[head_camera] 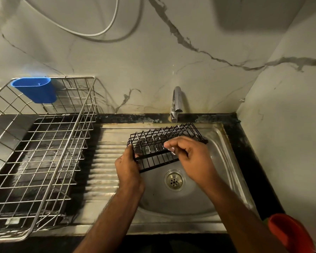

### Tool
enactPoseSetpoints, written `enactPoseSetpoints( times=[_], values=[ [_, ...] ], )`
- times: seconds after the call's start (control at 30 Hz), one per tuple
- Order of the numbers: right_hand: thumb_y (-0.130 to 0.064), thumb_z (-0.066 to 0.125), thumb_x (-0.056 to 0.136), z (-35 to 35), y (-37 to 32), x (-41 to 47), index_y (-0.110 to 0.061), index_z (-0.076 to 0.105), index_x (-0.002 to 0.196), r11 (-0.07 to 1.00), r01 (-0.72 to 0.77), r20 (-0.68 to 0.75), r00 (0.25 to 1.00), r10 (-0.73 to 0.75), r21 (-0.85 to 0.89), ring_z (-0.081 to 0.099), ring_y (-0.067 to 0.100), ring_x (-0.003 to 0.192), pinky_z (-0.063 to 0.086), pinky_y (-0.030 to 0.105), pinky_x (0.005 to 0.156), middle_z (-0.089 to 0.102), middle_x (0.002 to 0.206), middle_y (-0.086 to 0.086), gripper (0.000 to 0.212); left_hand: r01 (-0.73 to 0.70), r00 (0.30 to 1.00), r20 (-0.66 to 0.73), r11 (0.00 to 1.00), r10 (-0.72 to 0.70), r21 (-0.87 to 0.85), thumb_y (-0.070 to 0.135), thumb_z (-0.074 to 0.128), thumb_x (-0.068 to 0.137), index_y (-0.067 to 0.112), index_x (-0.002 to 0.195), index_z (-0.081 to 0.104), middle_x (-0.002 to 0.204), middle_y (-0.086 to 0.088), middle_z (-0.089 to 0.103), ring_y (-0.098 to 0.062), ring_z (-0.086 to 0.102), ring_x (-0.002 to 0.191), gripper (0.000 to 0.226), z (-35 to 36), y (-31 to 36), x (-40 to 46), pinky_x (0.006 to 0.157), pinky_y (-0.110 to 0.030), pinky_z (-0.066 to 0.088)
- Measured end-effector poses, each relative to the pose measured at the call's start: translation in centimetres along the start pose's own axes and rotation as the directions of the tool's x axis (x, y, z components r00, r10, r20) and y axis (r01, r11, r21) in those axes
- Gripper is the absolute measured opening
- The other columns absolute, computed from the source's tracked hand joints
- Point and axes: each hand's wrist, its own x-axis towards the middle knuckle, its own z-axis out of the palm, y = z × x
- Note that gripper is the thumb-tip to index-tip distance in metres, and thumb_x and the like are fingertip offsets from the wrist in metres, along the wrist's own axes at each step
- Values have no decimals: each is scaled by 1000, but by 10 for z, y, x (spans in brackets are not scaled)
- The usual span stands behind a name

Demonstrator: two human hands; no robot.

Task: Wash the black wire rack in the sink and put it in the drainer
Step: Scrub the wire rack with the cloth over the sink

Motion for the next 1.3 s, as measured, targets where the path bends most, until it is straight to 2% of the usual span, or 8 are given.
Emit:
enactPoseSetpoints(
  times=[0.13,0.33,0.53,0.63,0.77,0.83,1.03,1.3],
  values=[
    [8,57,93,-2,-7,-1,-14,74,106,998,52,8,999,-52,20,63,4,102,49,13,87,66,106,-9,31,50,999,6,998,-50,-33,21,56,101,16,72,56,47,9,54,-4,47,35,29,-3,-2,10,35,-14,36],
    [-8,45,99,-11,13,-4,-29,51,141,938,22,213,976,55,-346,33,-25,116,39,9,99,38,146,-6,47,83,996,22,996,-84,13,20,56,98,18,72,66,53,8,60,-7,46,45,28,-3,-3,15,43,-23,37],
    [-8,55,96,-17,18,7,-26,51,139,725,22,165,978,128,-689,35,16,131,38,28,100,46,142,-3,46,97,975,179,979,-130,180,38,49,106,12,96,62,55,3,55,-5,54,42,31,2,-1,10,94,-37,45],
    [-11,55,96,-21,18,10,-27,47,141,680,-59,110,973,203,-731,32,17,133,36,30,105,46,141,-5,48,-101,911,410,936,-50,337,59,35,103,12,85,60,56,1,57,-16,70,66,56,-3,3,11,80,-32,48],
    [-13,57,95,-26,19,14,-27,48,140,632,-101,22,982,185,-769,36,20,133,32,33,109,52,138,-3,48,-722,678,656,472,333,506,53,50,100,15,84,64,72,8,65,0,62,70,43,-14,1,17,66,-14,44],
    [-12,57,95,-28,23,15,-25,55,134,655,-130,-18,984,175,-744,41,20,129,34,32,106,58,133,-2,42,-828,560,735,293,382,478,36,54,103,15,90,59,70,8,63,1,61,67,25,-16,1,25,59,-8,39],
    [-15,57,96,-24,34,20,-23,67,119,782,-200,-109,980,168,-590,52,14,114,35,21,92,65,119,-3,26,-792,607,680,383,410,476,32,47,106,12,83,52,70,-5,59,-13,54,63,31,-14,-11,22,58,-22,41],
    [-25,58,97,0,21,-3,-29,69,115,936,-113,2,993,120,-333,50,-1,110,35,12,89,61,116,-17,22,-499,797,554,780,242,377,47,53,101,4,83,48,62,-4,37,-13,31,47,48,-5,-9,22,44,-27,28]
  ],
)
